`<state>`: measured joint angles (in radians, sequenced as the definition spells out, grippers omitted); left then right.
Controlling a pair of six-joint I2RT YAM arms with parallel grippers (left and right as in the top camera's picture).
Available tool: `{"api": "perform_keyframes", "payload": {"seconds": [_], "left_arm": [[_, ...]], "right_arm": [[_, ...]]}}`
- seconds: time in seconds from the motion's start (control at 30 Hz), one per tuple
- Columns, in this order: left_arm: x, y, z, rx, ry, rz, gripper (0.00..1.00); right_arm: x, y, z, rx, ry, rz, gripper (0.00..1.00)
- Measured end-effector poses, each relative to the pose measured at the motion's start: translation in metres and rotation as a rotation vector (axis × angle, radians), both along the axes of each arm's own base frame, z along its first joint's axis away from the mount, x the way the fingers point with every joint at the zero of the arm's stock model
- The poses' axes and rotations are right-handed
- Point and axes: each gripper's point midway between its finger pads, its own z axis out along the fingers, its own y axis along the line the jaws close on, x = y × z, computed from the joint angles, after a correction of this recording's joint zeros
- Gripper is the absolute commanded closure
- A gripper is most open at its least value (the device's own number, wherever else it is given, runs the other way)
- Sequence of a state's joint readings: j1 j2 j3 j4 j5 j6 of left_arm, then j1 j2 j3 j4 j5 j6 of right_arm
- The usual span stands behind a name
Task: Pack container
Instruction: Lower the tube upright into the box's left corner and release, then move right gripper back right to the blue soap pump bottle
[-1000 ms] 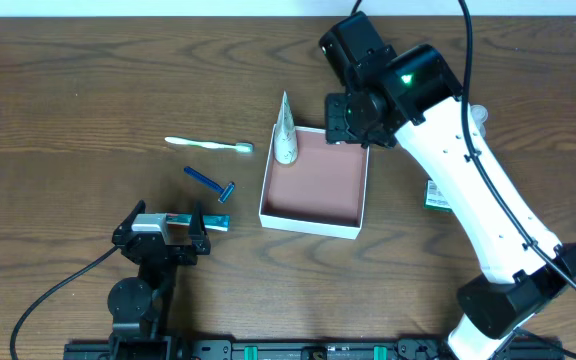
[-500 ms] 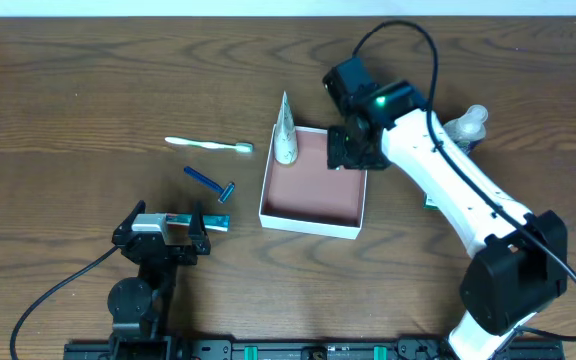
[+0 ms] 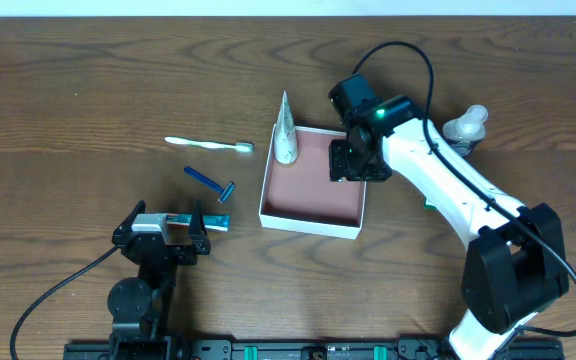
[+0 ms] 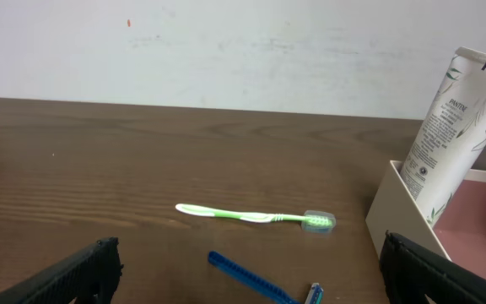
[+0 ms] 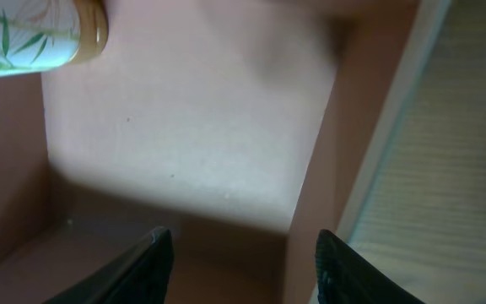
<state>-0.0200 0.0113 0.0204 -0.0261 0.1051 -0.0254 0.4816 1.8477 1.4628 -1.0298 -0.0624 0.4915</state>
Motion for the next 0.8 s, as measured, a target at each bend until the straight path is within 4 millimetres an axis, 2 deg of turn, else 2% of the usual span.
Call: {"api": "perform_keyframes", "payload": {"seconds": [0.53,0.8], "left_arm": [[0.000,0.000,0.000,0.000,0.000,0.000,0.02],[0.000,0.000,0.000,0.000,0.000,0.000,0.02]], "right_arm": [[0.012,-0.014,0.001,-0.012,-0.030,0.065,0.44],[0.019,-0.013,0.002,-0.020,-0.071,0.128,0.42]]}}
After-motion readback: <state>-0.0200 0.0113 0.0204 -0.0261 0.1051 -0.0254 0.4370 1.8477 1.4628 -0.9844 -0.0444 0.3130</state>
